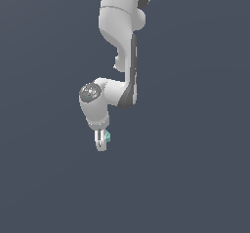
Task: Pick up the object and move it to a goal position.
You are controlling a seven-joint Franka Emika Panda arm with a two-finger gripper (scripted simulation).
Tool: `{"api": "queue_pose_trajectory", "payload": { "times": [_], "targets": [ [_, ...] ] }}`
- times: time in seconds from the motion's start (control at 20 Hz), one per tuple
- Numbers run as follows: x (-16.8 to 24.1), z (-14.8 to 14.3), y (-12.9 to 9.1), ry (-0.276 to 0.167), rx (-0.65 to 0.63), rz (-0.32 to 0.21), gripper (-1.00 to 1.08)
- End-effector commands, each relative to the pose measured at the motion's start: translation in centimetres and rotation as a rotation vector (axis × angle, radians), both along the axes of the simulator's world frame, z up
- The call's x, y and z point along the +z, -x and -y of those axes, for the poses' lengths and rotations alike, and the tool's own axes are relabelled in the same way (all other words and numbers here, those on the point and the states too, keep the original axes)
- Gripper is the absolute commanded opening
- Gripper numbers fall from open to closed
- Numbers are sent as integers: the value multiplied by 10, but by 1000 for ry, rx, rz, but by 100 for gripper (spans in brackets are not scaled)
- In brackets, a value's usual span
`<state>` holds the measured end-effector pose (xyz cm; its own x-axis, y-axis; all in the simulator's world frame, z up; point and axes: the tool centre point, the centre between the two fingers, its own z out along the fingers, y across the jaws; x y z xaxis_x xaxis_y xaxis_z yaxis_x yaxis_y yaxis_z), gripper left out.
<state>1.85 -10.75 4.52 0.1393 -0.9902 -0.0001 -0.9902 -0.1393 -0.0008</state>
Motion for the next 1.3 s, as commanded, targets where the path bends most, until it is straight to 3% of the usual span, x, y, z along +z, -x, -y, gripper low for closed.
{"api": "queue_pose_trajectory", "payload": {
  "times": [0.0, 0.65, 1.25],
  "targets": [
    [-1, 0, 0, 0, 0, -1, -100],
    [15, -13, 7, 0, 0, 0, -100],
    [86, -74, 40, -2, 0, 0, -100]
  ]
}}
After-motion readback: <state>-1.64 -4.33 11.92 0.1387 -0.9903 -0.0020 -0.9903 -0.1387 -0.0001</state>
